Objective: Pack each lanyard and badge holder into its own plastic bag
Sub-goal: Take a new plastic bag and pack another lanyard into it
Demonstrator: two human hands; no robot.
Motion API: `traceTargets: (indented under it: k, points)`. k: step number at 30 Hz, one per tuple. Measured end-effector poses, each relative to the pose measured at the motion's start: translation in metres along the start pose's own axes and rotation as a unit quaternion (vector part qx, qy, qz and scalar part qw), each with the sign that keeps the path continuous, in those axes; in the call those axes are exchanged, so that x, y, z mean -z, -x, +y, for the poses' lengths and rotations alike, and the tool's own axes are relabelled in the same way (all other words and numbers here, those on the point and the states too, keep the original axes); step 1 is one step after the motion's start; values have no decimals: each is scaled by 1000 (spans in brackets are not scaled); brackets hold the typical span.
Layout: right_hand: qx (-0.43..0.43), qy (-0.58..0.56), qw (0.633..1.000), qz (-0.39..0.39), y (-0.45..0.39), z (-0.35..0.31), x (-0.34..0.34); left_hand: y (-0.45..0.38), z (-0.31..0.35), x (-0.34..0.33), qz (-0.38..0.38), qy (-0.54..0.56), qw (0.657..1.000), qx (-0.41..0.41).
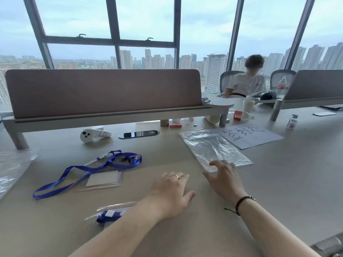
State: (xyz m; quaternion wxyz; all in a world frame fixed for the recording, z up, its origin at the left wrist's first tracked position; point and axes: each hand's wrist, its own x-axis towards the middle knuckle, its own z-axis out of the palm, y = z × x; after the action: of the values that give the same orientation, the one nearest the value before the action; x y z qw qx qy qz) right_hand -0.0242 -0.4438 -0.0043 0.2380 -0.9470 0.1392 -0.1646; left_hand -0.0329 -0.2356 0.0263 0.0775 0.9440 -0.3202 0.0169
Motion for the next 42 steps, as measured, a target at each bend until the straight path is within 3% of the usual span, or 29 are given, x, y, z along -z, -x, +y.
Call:
traceTargets:
  k: [5,10,13,17,19,20,23,25,27,31,35,38,42]
  points:
    - [-11,83,996,5,-12,8,-5,-59,17,-21,-21,110,993,32]
    - [14,98,994,35,-15,13,-8,-92,21,-36,-7,136,990,42]
    - [18,54,997,54,-17,16,-8,-104,21,-41,40,166,984,48]
    - [28,-18,996,83,-20,17,-8,-110,27,-41,102,271,952,97]
    - [47,-43,993,94,-19,16,-7,-115,30,-39,98,363,917,133]
    - [59,-60,992,93,-18,15,-8,-118,31,-37,88,436,883,152]
    - [92,-174,978,71,-7,5,-9,-122,31,-32,49,636,734,232]
    - [111,-241,964,33,4,-6,-8,-122,24,-31,44,687,662,295]
    - [123,-300,946,-27,16,-20,-5,-120,12,-28,49,708,618,339]
    - [110,-423,892,-118,32,-35,2,-110,-23,-14,30,735,578,352]
    - [113,-470,859,-167,41,-36,6,-92,-57,0,46,745,572,340]
    - [110,-470,861,-163,38,-35,4,-81,-77,4,66,749,564,342]
    - [119,-387,903,-147,39,-35,2,-82,-79,0,51,760,569,309]
